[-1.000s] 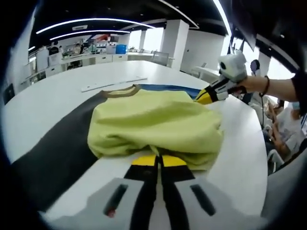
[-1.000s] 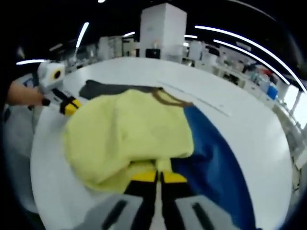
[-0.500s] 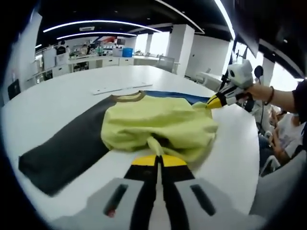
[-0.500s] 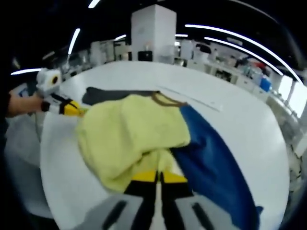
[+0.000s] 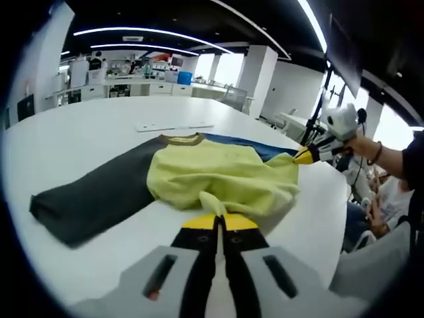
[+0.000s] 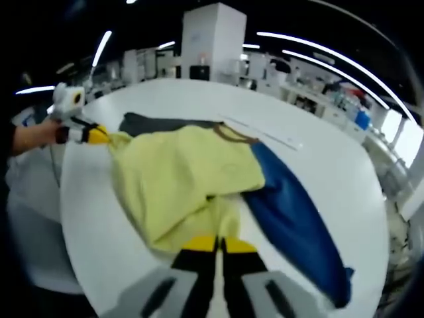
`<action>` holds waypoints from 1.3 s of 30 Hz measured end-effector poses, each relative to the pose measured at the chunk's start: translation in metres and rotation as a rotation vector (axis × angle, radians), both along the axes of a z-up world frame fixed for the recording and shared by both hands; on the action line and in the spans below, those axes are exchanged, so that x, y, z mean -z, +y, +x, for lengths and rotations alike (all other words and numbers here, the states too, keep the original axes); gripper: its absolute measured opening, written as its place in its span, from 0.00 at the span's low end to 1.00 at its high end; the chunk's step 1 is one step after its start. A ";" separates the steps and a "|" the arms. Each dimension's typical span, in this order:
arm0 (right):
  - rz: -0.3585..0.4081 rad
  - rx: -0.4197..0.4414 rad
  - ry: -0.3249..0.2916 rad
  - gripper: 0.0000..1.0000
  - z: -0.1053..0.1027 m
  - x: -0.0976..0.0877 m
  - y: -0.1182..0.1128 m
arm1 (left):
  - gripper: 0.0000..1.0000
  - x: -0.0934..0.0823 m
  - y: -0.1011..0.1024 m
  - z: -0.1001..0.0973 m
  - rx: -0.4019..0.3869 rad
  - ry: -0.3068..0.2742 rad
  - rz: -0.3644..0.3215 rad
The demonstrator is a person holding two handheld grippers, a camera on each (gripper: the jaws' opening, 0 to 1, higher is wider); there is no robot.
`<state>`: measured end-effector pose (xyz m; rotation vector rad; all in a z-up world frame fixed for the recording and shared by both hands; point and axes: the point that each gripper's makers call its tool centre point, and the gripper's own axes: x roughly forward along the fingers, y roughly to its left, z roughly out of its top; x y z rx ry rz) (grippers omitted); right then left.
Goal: Fold the garment on the visible template until the final outline fits inside the template.
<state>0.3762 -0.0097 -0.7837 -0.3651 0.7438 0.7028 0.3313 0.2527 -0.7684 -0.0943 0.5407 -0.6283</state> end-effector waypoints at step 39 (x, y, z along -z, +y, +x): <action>0.022 0.143 0.189 0.00 -0.068 -0.041 -0.010 | 0.00 -0.034 0.028 -0.049 -0.134 0.119 -0.028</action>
